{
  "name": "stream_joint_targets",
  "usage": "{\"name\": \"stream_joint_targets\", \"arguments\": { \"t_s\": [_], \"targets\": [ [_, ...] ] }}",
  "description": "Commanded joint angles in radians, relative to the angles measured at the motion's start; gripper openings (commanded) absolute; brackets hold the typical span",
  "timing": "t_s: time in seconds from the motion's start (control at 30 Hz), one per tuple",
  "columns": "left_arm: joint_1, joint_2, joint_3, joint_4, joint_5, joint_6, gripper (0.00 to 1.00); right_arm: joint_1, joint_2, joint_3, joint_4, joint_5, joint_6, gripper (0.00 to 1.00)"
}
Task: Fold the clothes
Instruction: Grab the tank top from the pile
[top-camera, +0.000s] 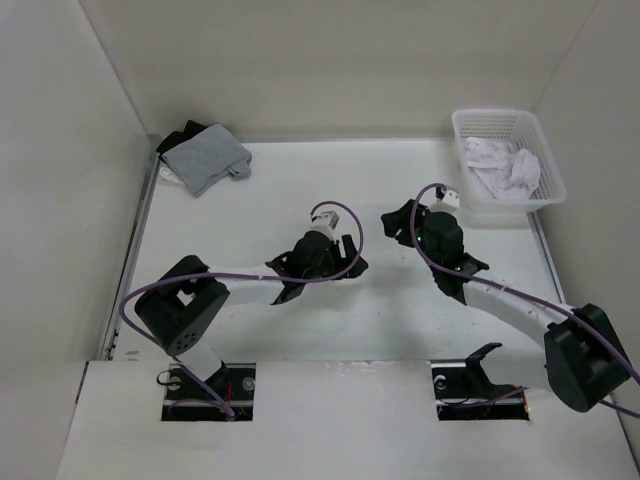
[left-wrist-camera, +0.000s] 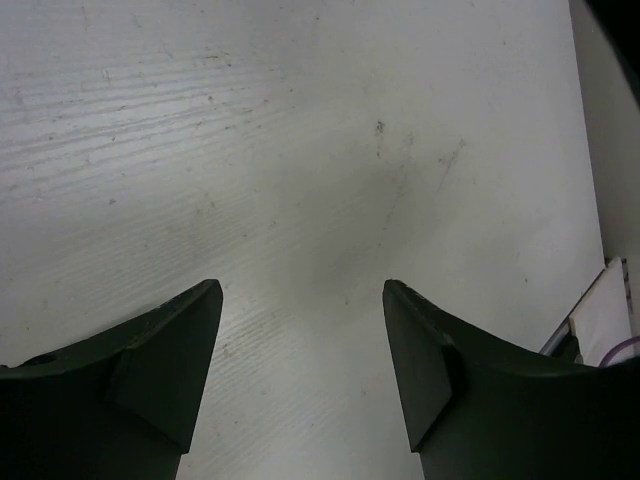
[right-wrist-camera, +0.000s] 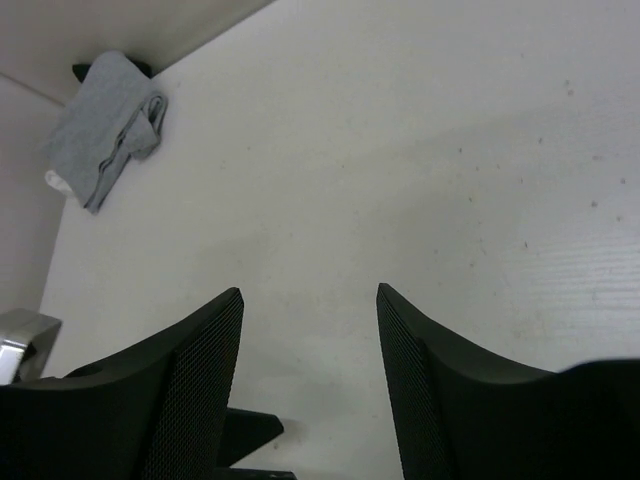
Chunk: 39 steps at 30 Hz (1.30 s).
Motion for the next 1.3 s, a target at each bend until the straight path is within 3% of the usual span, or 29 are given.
{"name": "stream_joint_targets", "arguments": {
  "t_s": [0.0, 0.2, 0.27, 0.37, 0.4, 0.5, 0.6, 0.73, 0.83, 0.97, 1.17, 1.23, 1.27],
  "targets": [
    [0.005, -0.033, -0.008, 0.065, 0.042, 0.036, 0.65, -0.02, -0.028, 0.109, -0.065, 0.031, -0.034, 0.58],
    [0.007, -0.102, -0.128, 0.215, 0.029, 0.061, 0.59, -0.104, 0.01, 0.255, -0.146, 0.032, -0.077, 0.17],
    [0.013, -0.13, -0.163, 0.273, 0.032, 0.067, 0.51, -0.176, 0.054, 0.326, -0.169, 0.049, -0.083, 0.05],
    [0.025, -0.176, -0.202, 0.31, 0.027, 0.087, 0.17, -0.297, 0.146, 0.446, -0.194, 0.062, -0.095, 0.01],
    [0.031, -0.182, -0.208, 0.313, 0.024, 0.098, 0.12, -0.355, 0.201, 0.511, -0.212, 0.068, -0.096, 0.01],
    [0.053, -0.18, -0.215, 0.315, 0.025, 0.098, 0.13, -0.486, 0.367, 0.681, -0.26, 0.082, -0.1, 0.05],
    [0.082, -0.183, -0.232, 0.342, 0.035, 0.085, 0.31, -0.581, 0.542, 0.853, -0.326, 0.072, -0.102, 0.13],
    [0.113, -0.162, -0.249, 0.379, 0.036, 0.076, 0.5, -0.661, 0.796, 1.12, -0.431, 0.094, -0.151, 0.37],
    [0.136, -0.137, -0.245, 0.382, 0.039, 0.062, 0.53, -0.715, 0.982, 1.302, -0.499, 0.074, -0.154, 0.53],
    [0.159, -0.12, -0.238, 0.387, 0.05, 0.053, 0.53, -0.73, 1.16, 1.509, -0.605, 0.051, -0.177, 0.62],
    [0.167, -0.102, -0.242, 0.415, 0.067, 0.041, 0.53, -0.735, 1.276, 1.633, -0.623, 0.029, -0.116, 0.6],
    [0.168, -0.097, -0.24, 0.422, 0.072, 0.041, 0.53, -0.741, 1.312, 1.671, -0.636, 0.0, -0.071, 0.55],
    [0.171, -0.094, -0.24, 0.427, 0.072, 0.039, 0.53, -0.746, 1.332, 1.692, -0.646, -0.019, -0.05, 0.42]
  ]
}}
